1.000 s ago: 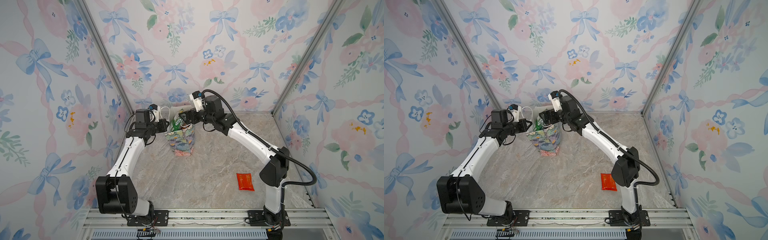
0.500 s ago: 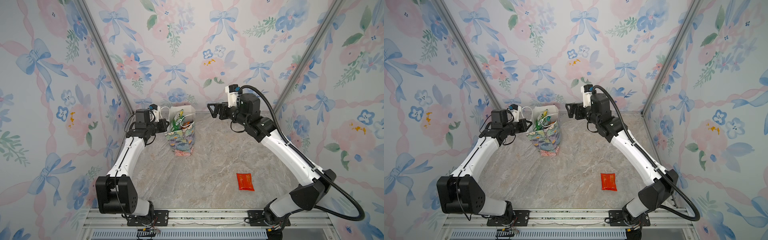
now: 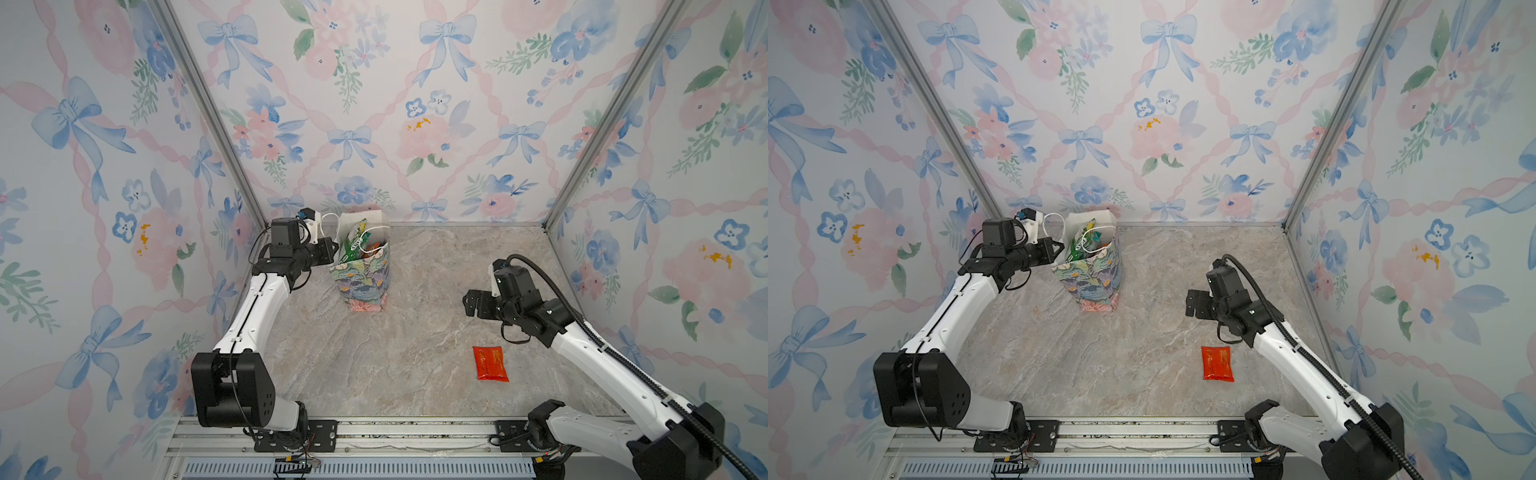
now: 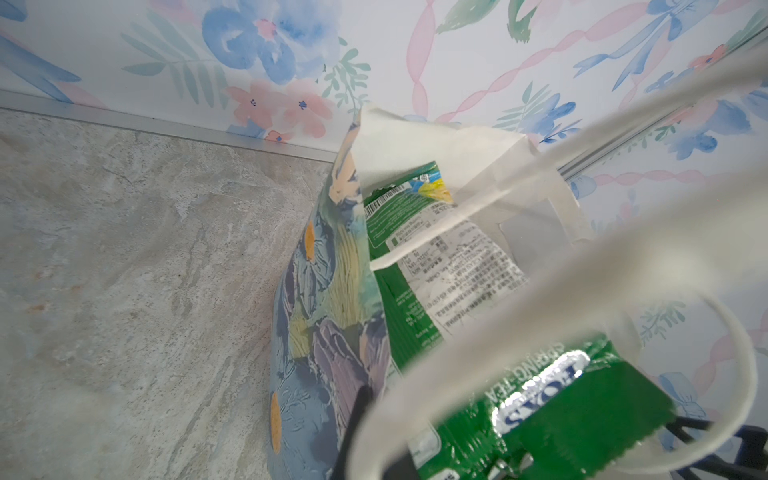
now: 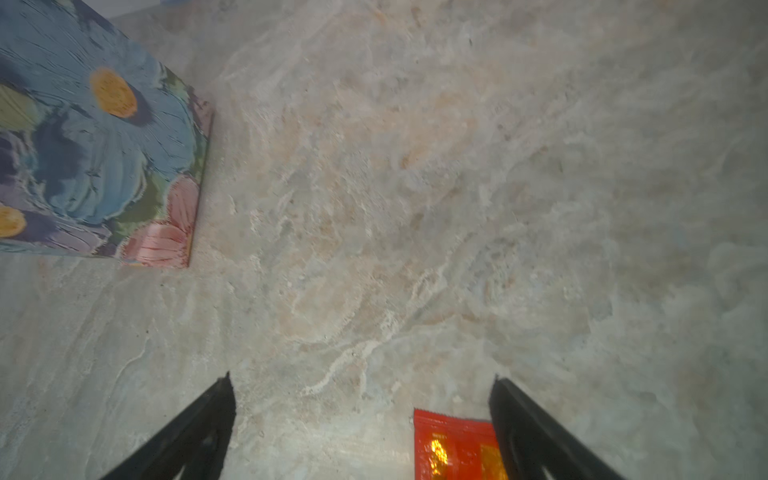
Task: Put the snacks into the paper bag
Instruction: 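Open the right gripper and lift it out of the bag, then move the right gripper down onto the red packet on the table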
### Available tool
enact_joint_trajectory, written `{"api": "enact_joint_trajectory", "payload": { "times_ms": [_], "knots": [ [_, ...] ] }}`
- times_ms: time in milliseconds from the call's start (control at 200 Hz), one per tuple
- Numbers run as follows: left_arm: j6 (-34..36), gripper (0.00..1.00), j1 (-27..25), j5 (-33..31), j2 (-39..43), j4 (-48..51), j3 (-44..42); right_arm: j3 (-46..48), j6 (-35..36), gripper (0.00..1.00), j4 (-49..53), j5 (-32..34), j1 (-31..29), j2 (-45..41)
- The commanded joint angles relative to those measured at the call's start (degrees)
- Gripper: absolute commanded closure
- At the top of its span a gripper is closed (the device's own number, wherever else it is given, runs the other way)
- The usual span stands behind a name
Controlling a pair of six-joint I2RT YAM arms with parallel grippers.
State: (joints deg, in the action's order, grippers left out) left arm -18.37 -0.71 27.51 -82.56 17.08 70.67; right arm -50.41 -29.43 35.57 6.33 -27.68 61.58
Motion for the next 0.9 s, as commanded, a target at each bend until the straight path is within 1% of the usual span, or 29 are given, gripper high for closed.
{"api": "enact_joint_trajectory", "payload": {
  "times_ms": [0,30,100,320,405,650,775,895],
  "knots": [
    [1.08,1.00,0.27,1.23,0.47,-0.62,0.76,6.31,-5.98,0.03,3.49,-0.04,0.60,-3.33],
    [1.05,1.00,0.27,1.23,0.40,-0.65,0.83,7.94,-8.09,0.03,3.37,-0.38,0.76,-3.94],
    [1.06,1.00,0.25,1.15,0.48,-0.68,0.69,11.18,-9.68,0.03,2.93,-1.18,1.05,-4.67],
    [1.06,1.00,0.28,1.15,0.17,-0.65,0.77,17.63,-11.25,0.00,-0.71,-5.36,4.06,-4.29],
    [1.01,1.00,0.27,1.06,0.19,-0.67,0.69,19.70,-11.51,0.03,-2.43,-6.09,4.79,-3.46],
    [1.06,1.00,0.22,1.06,-0.22,-0.67,0.70,22.70,-11.88,0.18,-6.55,-7.38,5.47,0.26],
    [1.06,1.00,0.31,1.06,-0.18,-0.65,0.71,23.38,-12.08,0.20,-6.22,-6.24,5.50,0.82],
    [1.05,1.00,0.27,1.06,-0.22,-0.69,0.69,23.00,-11.62,0.21,-3.19,-3.46,5.52,-1.50]
  ]
}}
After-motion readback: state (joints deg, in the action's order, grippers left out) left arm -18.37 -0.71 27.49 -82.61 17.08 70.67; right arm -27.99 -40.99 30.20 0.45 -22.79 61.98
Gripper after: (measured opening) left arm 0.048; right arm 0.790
